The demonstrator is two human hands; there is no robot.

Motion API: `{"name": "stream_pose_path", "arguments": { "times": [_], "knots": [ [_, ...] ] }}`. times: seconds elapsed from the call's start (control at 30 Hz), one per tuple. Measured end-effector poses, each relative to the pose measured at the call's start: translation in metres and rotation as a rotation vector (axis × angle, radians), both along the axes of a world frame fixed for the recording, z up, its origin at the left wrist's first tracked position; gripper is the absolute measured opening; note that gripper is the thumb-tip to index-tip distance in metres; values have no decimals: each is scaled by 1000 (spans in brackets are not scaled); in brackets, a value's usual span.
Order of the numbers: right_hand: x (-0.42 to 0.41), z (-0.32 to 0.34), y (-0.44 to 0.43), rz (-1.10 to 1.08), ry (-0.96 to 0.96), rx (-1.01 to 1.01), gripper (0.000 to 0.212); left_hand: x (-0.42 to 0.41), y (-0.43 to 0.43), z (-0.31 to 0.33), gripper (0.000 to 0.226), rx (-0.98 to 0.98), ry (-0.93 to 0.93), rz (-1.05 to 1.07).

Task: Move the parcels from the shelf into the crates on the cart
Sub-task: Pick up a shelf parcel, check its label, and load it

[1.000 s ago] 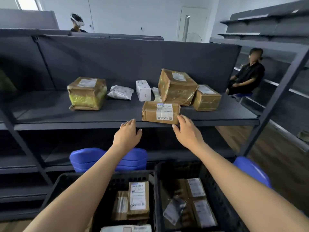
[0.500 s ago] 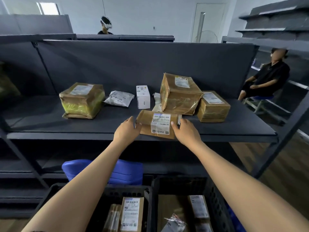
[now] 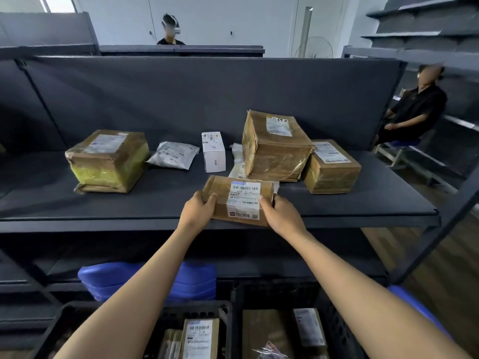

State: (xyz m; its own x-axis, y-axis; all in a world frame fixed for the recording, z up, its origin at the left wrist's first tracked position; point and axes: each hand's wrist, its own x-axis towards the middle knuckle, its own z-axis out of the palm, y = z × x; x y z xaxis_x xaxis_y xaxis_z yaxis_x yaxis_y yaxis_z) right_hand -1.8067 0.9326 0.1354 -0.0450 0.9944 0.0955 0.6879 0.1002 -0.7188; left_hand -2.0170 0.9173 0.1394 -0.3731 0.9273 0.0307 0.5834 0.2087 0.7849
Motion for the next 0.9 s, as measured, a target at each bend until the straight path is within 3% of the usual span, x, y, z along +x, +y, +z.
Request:
{"name": "stream_pose_path", "arguments": {
  "times": [0.2,0.6,0.73,0.9],
  "knots": [
    [-2,2,-14,32,91,21,45,8,-21,2,23,141,-124,49],
    [1,13,-98,140,533,9,25,16,-122,1,29,355,-348,77],
    [3,-6,-130,134,628,8,45,13,-156,-8,28,430,-455,65],
    [4,-19,-157,172,696,37,50,8,-185,-20,35,391,-735,25]
  ]
}}
